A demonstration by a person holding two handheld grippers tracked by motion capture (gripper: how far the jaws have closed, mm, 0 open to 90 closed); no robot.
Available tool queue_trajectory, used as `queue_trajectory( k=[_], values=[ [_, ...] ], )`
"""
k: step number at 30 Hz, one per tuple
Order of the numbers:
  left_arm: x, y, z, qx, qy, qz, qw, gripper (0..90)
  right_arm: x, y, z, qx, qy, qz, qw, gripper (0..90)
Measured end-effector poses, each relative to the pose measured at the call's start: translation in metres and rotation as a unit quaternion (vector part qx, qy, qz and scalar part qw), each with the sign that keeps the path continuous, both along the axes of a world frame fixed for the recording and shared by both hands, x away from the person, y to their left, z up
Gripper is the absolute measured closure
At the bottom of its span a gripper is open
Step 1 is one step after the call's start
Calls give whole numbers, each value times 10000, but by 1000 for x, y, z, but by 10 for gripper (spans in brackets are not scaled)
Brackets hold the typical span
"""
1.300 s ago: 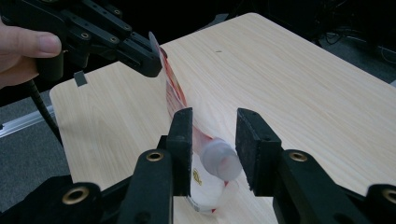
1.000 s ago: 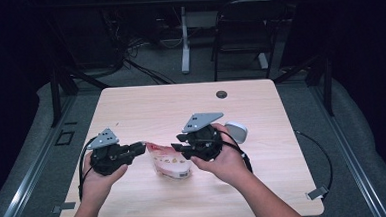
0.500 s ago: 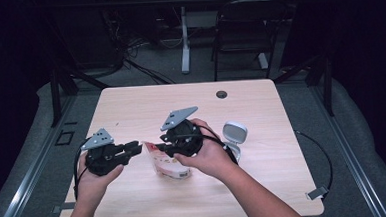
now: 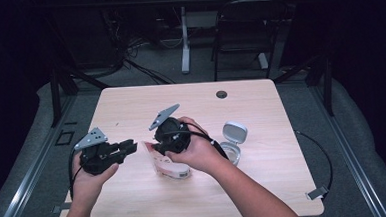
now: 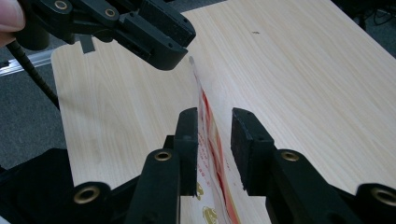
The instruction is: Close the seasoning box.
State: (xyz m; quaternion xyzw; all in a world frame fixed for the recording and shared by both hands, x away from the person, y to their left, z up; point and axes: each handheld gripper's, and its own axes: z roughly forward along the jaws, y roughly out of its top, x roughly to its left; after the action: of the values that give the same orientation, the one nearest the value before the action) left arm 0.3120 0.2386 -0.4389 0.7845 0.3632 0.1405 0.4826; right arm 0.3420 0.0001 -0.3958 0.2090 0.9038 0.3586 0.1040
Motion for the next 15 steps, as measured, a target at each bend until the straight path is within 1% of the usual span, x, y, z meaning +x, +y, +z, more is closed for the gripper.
queue_trajectory(
  k=[2, 5, 14, 15],
  values=[
    [0, 0, -1, 20, 3, 2, 10000, 741, 0, 2, -1, -10, 24, -23, 10000, 726],
    [1, -1, -1, 10, 13, 8, 10000, 740, 2, 5, -2, -87, 79, -28, 9999, 735],
    [1, -1, -2, 30, 33, 10, 10000, 737, 4, 17, -8, -450, 116, -14, 9989, 740],
    [2, -1, -3, 33, 35, 8, 10000, 738, 5, 18, -9, -453, 123, -27, 9989, 743]
  ],
)
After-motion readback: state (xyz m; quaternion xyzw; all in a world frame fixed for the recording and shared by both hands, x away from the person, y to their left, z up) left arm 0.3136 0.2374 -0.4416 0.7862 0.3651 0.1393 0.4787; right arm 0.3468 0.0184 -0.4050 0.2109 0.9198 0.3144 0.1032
